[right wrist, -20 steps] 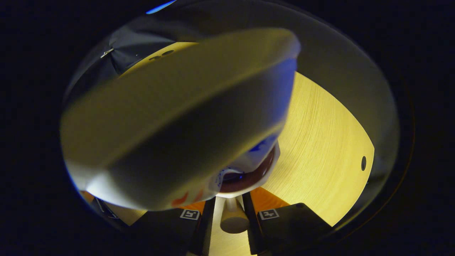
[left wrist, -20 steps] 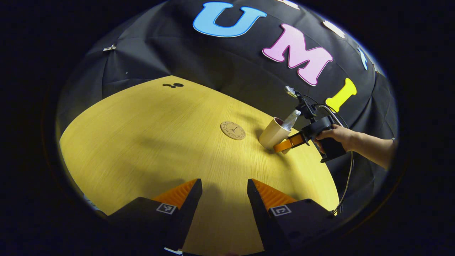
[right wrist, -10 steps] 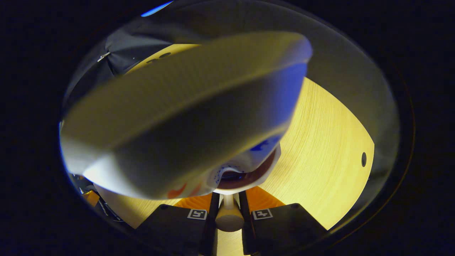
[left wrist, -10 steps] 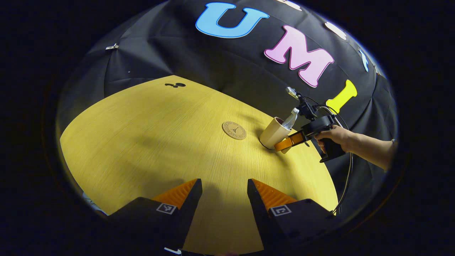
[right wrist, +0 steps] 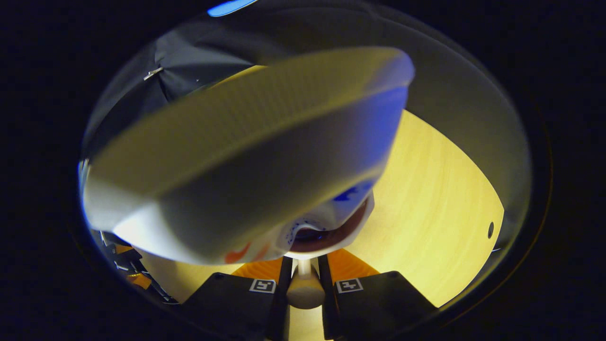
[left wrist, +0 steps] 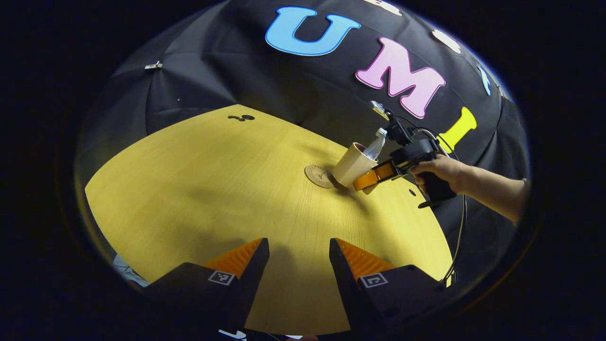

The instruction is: Put the toothbrush and toothpaste on the desktop into the cup, then pick up the cup and place it on the coaster on the desktop.

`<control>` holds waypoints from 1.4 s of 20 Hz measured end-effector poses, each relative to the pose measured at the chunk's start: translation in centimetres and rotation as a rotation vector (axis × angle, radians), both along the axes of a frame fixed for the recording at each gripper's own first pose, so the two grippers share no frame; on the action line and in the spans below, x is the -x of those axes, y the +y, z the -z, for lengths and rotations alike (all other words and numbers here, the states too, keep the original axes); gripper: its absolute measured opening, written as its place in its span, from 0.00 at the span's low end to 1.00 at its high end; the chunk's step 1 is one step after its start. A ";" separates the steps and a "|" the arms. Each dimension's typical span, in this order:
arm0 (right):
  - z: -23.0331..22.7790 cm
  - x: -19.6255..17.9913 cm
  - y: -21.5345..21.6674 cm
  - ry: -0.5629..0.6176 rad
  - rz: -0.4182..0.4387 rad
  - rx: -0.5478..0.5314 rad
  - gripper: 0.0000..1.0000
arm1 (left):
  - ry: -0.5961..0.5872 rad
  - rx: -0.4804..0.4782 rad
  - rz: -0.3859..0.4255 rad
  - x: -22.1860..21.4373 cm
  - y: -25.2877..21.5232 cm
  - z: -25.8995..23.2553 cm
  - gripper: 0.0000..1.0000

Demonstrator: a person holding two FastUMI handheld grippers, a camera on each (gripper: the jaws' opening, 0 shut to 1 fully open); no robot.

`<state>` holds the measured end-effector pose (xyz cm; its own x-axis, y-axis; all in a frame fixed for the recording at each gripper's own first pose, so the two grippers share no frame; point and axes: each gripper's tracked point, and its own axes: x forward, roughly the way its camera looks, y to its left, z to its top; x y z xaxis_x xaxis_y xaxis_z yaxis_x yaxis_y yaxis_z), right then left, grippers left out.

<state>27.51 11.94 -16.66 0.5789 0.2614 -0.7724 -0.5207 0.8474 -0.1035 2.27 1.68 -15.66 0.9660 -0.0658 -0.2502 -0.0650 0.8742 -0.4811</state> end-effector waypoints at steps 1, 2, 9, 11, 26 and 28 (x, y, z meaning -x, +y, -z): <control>0.0 0.0 0.7 0.001 -0.006 -0.004 0.31 | 0.000 -0.005 -0.004 0.4 0.3 0.1 0.80; 0.0 -0.1 1.3 0.002 -0.012 0.000 0.31 | 0.002 -0.007 -0.009 0.6 0.6 0.2 0.80; 0.7 -0.7 3.8 0.013 -0.041 0.037 0.31 | 0.011 0.016 -0.048 1.8 2.5 1.0 0.81; 0.8 -0.7 4.4 0.018 -0.045 0.042 0.31 | 0.012 0.020 -0.055 1.9 2.9 1.1 0.80; 1.6 -0.9 4.7 0.030 -0.039 0.073 0.32 | 0.006 0.028 -0.068 2.1 3.7 0.2 0.81; 1.0 -0.8 4.8 0.020 -0.038 0.060 0.33 | 0.006 0.020 -0.067 2.4 3.7 0.1 0.81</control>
